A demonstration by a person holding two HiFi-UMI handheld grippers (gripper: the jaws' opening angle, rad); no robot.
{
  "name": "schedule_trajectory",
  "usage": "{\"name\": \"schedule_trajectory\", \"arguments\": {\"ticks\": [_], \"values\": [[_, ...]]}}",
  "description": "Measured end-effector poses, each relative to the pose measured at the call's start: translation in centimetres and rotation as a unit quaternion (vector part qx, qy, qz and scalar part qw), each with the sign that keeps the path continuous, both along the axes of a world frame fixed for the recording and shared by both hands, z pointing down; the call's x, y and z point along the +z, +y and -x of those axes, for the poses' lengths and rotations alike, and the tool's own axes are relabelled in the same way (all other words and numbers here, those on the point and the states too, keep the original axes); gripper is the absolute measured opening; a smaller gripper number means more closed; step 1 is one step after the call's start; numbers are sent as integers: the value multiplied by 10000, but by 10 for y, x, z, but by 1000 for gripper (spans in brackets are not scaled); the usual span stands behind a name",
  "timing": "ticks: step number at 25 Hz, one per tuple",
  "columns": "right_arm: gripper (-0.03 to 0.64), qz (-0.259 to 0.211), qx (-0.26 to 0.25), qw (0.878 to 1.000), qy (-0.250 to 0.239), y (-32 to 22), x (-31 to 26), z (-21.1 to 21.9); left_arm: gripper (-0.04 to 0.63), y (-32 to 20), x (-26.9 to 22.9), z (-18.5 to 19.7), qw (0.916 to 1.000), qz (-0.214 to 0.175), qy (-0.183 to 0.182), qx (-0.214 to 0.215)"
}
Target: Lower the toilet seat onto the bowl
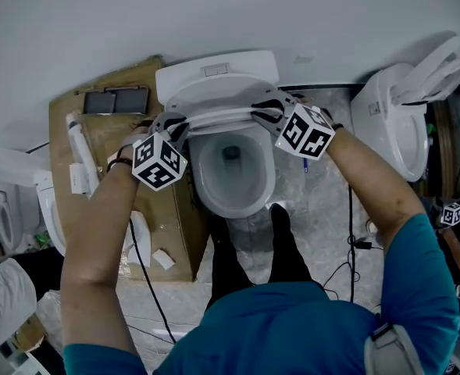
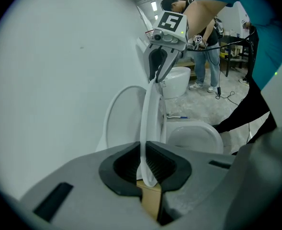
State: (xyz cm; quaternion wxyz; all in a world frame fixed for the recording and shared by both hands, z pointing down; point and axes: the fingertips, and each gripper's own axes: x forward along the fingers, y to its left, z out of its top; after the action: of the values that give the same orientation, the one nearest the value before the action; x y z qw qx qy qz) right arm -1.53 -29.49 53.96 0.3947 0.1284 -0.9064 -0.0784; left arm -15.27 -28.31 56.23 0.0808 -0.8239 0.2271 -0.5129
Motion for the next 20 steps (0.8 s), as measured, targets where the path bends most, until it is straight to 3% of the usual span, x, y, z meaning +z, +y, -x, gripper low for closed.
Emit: {"name": "schedule_trajectory", "arguments": {"ticks": [20], "values": [[44,78,-312,9994,129,62,9,-6,38,60,9,-6,9991,89,-256,320]]}}
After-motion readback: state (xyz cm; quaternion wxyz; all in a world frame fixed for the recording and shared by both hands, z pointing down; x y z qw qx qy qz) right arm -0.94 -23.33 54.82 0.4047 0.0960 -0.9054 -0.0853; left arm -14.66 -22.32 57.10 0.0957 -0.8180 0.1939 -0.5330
